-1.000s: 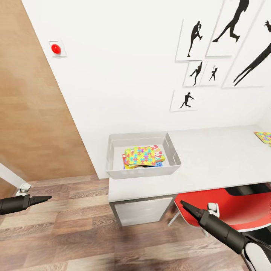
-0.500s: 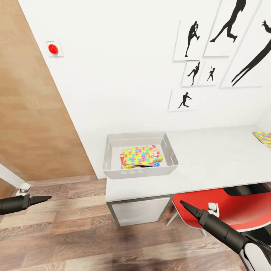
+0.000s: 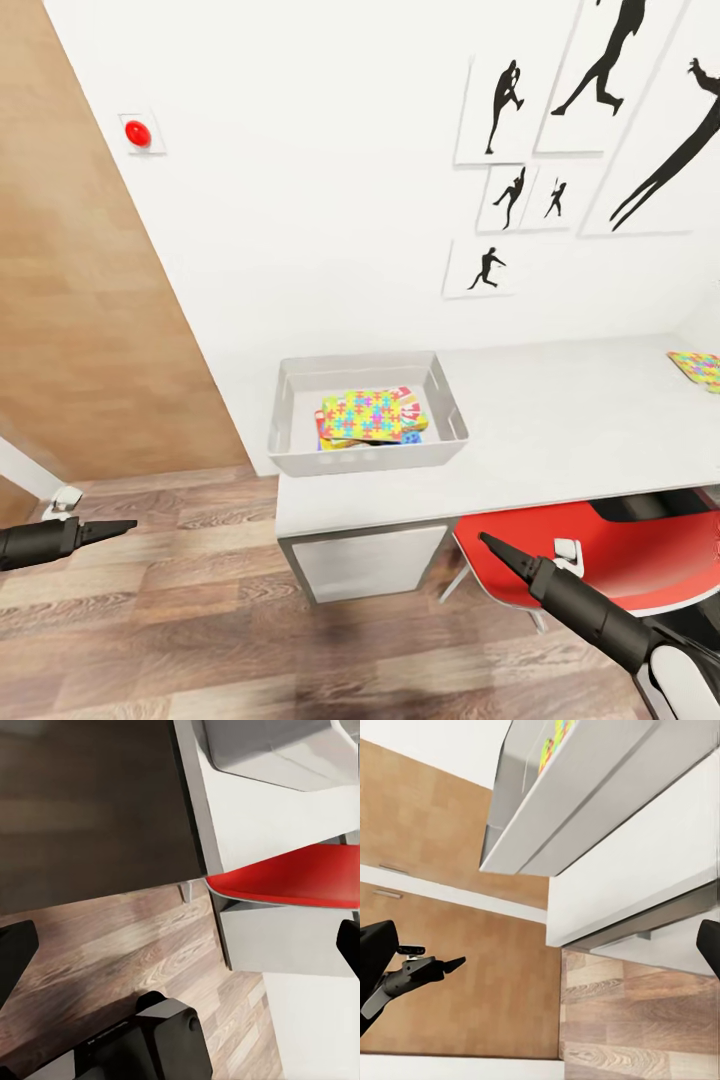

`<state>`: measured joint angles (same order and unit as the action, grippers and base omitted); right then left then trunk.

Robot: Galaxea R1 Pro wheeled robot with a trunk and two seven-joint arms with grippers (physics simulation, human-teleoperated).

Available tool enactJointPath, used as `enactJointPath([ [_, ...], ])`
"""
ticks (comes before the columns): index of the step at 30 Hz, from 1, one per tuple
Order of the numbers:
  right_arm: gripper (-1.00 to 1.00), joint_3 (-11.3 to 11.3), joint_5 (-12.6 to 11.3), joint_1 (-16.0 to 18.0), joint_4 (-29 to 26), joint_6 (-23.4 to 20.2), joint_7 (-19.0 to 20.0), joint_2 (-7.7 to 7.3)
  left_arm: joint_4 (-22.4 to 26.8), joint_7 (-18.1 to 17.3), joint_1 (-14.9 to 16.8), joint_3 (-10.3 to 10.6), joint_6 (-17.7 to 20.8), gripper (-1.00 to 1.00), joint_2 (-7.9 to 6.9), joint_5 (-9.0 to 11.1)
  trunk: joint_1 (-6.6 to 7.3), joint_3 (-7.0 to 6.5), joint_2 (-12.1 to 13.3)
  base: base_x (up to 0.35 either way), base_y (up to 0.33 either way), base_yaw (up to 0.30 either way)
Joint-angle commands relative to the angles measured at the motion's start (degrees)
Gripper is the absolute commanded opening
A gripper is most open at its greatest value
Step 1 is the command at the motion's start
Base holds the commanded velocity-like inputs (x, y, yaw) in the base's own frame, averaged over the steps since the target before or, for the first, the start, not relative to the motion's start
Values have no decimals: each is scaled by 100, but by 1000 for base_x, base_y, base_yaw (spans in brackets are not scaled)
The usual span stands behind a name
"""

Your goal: Put all the toys in the child's room - the three board games (two on the bed and one on the table), the two jigsaw puzzles on the table, and the tennis ball on the table - inside the toy box on the table in the child's room.

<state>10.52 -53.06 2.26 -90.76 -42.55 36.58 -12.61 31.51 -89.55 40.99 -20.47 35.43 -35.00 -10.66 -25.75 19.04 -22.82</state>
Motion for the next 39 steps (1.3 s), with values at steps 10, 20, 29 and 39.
enactJointPath([
  [10,100,6,-20,2,-2,-28,7,-3,4,-45,6,-27,60,100,2,-57,-3,-79,-10,0,-84,0],
  [20,100,-4,-20,-5,-3,-26,7,-4,4,-45,6,-27,60,100,2,-55,-3,-174,-10,0,-6,0],
  [29,100,-14,-15,-7,-3,-25,7,0,4,-45,6,-27,67,100,2,-51,-3,-260,-10,0,0,0],
  [39,100,-15,-12,-13,-11,-25,7,-1,4,-45,6,-27,69,100,2,-52,-3,-355,-10,0,0,0],
])
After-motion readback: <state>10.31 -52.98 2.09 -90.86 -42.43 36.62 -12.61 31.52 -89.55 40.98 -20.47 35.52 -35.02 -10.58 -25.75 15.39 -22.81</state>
